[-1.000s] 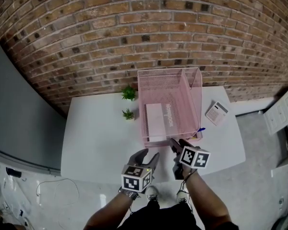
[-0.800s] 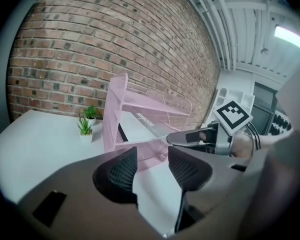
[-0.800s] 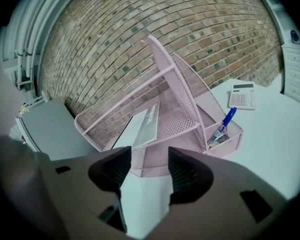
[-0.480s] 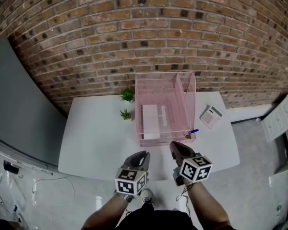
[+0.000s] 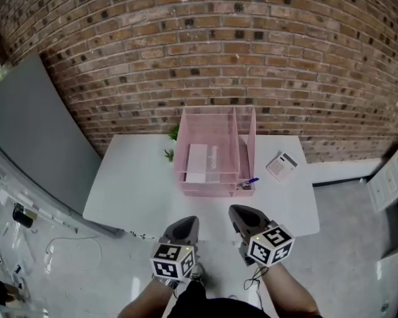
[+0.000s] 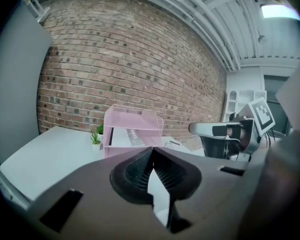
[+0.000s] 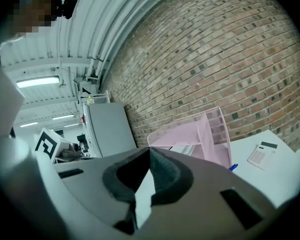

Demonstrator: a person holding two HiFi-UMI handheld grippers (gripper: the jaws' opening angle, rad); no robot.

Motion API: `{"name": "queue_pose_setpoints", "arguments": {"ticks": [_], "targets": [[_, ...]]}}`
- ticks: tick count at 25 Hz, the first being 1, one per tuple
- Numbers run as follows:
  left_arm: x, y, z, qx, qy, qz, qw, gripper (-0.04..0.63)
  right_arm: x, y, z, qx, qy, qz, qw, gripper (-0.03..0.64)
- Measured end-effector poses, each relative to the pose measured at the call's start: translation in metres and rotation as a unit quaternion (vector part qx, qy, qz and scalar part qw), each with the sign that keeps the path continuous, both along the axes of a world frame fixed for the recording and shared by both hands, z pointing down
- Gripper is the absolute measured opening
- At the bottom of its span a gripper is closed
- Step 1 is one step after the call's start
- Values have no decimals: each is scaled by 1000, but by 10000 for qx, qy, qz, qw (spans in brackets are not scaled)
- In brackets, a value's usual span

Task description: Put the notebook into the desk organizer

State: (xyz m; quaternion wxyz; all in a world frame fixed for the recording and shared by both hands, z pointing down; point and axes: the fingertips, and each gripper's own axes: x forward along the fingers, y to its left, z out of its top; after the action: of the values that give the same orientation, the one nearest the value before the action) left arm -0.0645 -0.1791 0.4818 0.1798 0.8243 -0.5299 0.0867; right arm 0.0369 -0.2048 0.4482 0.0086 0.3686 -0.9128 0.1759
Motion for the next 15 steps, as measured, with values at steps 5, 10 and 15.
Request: {"name": "queue_pose_setpoints", "arguments": {"ticks": [5,10,15], "targets": [[24,62,-17,210,33,-357,9991,6,19,55,-16,162,11,-426,9990,3],[34,117,-17,170,-28,-597,9981,6,23,102,-10,71,26,-745,9972,3],[26,154,-18,177,-102,-766,9969,6,10,133,-3,37,30,-997,9950,3]]}}
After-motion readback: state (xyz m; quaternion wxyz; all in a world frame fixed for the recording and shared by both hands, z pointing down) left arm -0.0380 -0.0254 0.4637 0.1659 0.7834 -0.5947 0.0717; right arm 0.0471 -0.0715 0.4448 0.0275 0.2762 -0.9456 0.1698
